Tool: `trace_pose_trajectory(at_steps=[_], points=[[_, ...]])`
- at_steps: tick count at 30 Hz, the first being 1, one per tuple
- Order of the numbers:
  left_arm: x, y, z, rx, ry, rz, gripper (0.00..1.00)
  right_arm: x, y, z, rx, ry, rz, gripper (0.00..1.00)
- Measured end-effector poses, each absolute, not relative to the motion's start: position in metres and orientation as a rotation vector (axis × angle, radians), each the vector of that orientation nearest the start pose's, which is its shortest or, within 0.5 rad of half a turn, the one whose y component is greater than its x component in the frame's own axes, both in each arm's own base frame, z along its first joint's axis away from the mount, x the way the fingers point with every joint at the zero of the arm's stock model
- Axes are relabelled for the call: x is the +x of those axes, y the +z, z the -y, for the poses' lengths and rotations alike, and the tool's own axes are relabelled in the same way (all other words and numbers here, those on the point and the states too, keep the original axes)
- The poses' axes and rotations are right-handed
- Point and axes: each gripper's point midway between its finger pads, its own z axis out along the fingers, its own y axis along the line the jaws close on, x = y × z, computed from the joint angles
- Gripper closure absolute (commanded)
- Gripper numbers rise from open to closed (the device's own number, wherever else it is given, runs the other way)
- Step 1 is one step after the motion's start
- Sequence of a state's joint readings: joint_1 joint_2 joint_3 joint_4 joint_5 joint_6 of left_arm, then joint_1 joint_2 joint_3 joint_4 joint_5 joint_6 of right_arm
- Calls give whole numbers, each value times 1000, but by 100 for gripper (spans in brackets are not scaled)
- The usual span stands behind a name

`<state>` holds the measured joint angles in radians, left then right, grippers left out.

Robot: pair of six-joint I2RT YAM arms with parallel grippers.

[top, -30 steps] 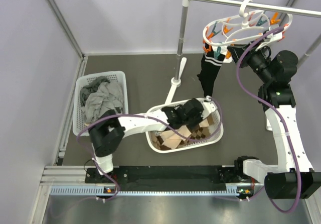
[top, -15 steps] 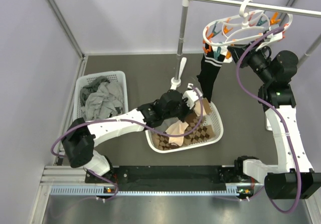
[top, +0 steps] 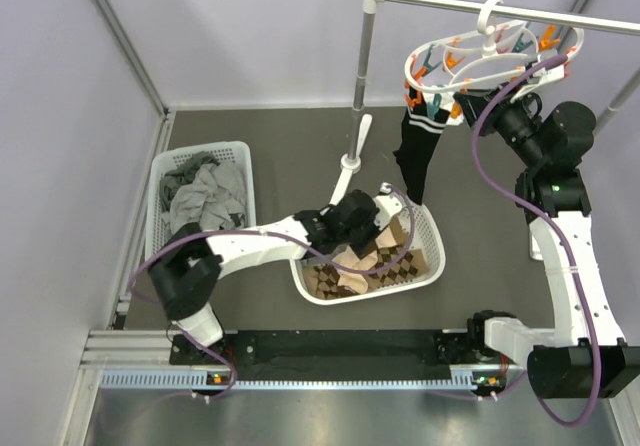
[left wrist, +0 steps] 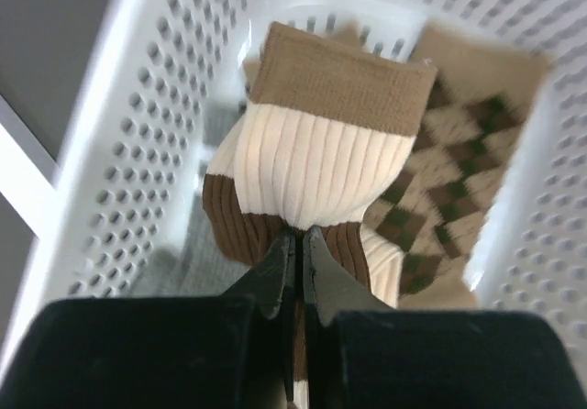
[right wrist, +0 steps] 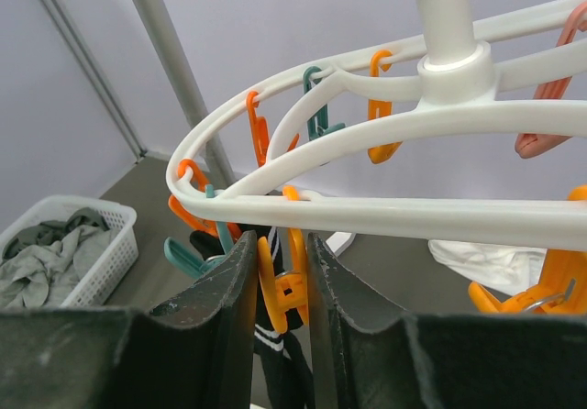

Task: Clip the socks to the hanger
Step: Pick up the sock from the bin.

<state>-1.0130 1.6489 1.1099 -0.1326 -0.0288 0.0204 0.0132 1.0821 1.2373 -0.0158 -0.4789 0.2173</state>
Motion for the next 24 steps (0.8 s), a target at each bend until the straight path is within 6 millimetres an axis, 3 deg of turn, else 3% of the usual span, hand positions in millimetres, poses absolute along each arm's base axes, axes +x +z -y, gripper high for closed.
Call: trace_pose_trajectory(at_steps=[5,6,8,9,12,19,24], points=[[243,59,370,1207,-366,-2178,84,357,435,-94,-251,530,-1447,95],[240,54,366,1219,-353,-2198,75,357,435,-94,-251,530,-1447,95],[237,51,361,1232,-337,-2221,66,357,435,-94,-251,530,-1447,95],[237,53,361,1231,-335,-2224,59,357,435,-94,-251,530,-1447,95],[239,65,362,1228,-324,-2221,53,357,435,-94,-251,530,-1447,95],[247,118,387,1214,-368,-2111,52,357,435,-93,-256,525,-1446,95],[245,130,399,1238,-371,-2071,54,357,435,-93,-256,524,-1446,95]])
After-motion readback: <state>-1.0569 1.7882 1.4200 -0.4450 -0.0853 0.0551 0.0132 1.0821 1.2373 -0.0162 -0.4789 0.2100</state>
